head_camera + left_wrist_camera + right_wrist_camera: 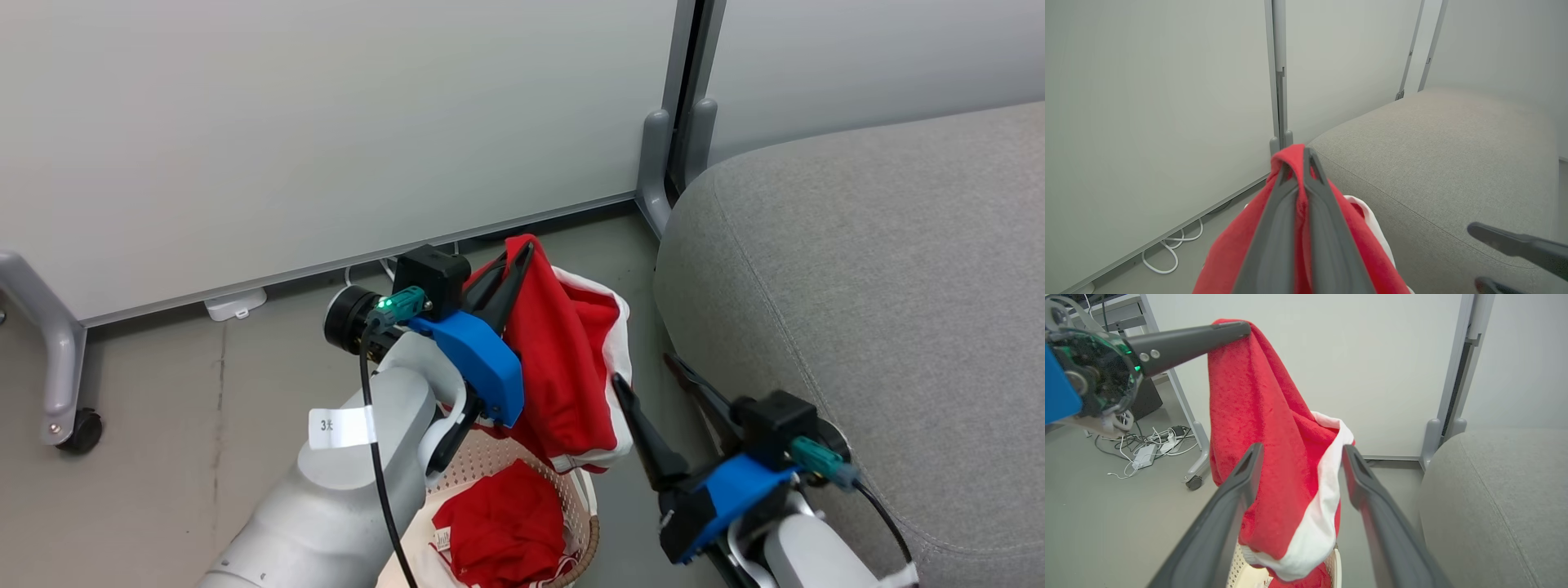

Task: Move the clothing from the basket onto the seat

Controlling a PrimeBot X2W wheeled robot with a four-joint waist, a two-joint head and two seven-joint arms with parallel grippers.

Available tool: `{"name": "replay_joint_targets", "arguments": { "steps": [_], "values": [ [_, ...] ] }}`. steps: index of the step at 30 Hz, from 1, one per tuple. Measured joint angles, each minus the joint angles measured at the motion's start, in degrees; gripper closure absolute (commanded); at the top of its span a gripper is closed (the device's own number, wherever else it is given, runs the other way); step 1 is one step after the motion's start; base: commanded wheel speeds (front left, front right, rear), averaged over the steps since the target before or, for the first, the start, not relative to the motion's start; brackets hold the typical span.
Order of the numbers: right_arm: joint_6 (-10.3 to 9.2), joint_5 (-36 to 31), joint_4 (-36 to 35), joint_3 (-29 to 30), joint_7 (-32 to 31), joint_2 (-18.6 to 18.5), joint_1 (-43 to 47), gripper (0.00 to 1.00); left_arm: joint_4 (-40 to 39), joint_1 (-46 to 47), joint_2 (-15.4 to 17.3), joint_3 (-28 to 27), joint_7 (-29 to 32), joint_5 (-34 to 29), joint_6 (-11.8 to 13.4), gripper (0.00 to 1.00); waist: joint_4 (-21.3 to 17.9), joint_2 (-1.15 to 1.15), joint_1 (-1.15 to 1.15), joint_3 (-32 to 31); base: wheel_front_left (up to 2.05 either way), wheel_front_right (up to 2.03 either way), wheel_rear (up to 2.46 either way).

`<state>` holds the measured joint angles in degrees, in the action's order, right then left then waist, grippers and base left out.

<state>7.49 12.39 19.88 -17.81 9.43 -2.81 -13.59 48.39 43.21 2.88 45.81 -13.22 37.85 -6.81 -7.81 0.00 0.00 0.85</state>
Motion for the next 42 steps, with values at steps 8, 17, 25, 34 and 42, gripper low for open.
{"name": "replay_joint_targets", "arguments": {
  "steps": [8,17,25,34,42],
  "values": [
    [-0.01,2.66,6.26,-6.5,-1.32,0.01,-9.67,0.0,-0.32,1.27,0.01,1.9,-0.3,1.09,0.22,1.0,0.29,0.0,0.0,1.2,0.0,0.0,0.0],
    [0.0,6.0,16.82,-13.03,-1.21,0.0,-18.89,0.0,-0.79,2.29,0.0,4.26,-0.57,2.53,0.22,1.0,1.29,0.0,0.0,2.1,0.0,0.0,0.0],
    [0.0,9.6,25.46,-17.01,-0.29,-0.05,-23.99,0.0,-1.57,2.91,0.0,6.68,-0.76,4.02,0.22,1.0,2.46,0.0,0.0,2.23,0.0,0.0,0.0],
    [0.0,17.5,29.98,-24.96,0.71,-0.05,-26.11,0.37,-2.35,3.07,0.01,9.18,-1.03,5.71,0.22,1.0,3.43,0.0,0.0,1.32,0.0,0.0,0.0],
    [0.0,21.58,32.27,-28.94,3.12,-0.03,-27.68,1.0,-1.93,3.07,0.0,10.33,-1.45,6.8,0.53,1.0,3.16,0.0,0.0,0.42,0.0,0.0,0.0]
  ]
}}
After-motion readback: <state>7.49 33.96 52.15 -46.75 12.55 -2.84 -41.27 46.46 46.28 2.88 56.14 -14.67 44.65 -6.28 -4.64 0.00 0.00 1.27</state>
